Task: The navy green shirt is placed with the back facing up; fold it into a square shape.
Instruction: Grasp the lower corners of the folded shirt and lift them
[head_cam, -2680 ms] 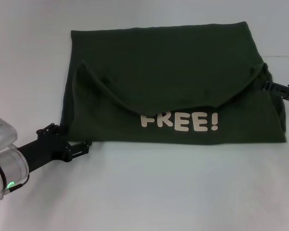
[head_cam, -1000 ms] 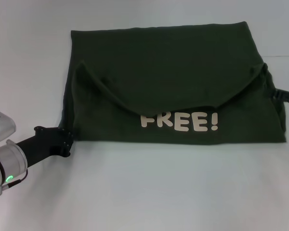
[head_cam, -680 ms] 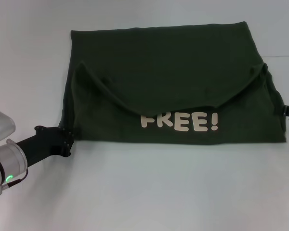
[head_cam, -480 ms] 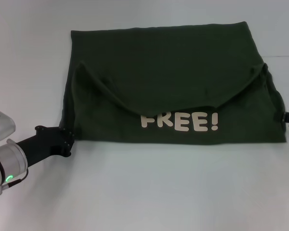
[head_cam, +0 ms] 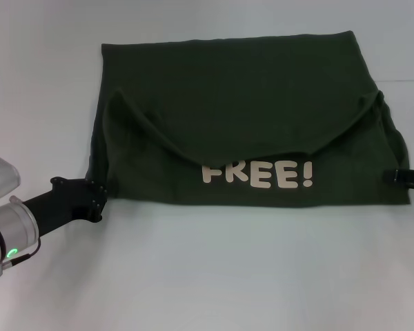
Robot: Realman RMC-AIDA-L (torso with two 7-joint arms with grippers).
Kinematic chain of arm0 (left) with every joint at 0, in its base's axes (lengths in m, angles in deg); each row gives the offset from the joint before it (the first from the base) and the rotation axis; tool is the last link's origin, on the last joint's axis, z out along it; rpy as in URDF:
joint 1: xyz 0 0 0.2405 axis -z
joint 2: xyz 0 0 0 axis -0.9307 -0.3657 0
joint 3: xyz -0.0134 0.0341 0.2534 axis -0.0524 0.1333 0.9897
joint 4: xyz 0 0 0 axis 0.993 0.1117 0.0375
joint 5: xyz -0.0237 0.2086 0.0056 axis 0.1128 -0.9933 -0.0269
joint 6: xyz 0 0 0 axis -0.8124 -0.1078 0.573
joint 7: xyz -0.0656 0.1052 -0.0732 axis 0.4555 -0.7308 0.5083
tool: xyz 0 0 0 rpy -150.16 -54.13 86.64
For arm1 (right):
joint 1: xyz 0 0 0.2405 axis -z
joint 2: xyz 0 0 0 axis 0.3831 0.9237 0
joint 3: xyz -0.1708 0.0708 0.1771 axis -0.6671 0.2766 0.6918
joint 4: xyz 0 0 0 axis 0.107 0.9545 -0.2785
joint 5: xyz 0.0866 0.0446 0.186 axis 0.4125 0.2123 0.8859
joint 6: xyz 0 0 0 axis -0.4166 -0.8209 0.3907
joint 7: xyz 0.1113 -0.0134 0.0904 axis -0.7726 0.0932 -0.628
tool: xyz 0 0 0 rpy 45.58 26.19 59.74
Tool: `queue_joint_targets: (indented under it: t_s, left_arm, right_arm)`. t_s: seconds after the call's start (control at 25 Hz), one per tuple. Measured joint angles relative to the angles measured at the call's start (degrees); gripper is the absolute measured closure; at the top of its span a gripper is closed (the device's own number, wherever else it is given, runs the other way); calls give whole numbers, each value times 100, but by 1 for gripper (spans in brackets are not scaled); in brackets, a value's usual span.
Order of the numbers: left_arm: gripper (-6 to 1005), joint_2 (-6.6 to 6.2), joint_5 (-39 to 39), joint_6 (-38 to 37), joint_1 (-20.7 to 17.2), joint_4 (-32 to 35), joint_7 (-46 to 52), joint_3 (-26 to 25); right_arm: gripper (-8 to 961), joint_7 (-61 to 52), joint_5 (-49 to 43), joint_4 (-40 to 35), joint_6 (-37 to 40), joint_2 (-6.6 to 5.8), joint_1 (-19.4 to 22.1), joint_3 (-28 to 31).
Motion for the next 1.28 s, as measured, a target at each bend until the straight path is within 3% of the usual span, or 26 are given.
queue_joint_targets:
  t_s: [0.68, 0.88, 1.28]
  left_arm:
    - [993, 0, -8, -1, 0, -17, 7, 0]
    - [993, 4, -44, -1, 0, -15, 84, 0]
    - [992, -1, -91, -147, -23, 14, 247, -15]
  right_arm:
    - [255, 85, 10, 136, -55, 54, 48, -124]
    - [315, 172, 31, 112, 78, 48, 108, -97]
    - [723, 337, 144, 78, 312, -2, 211, -33]
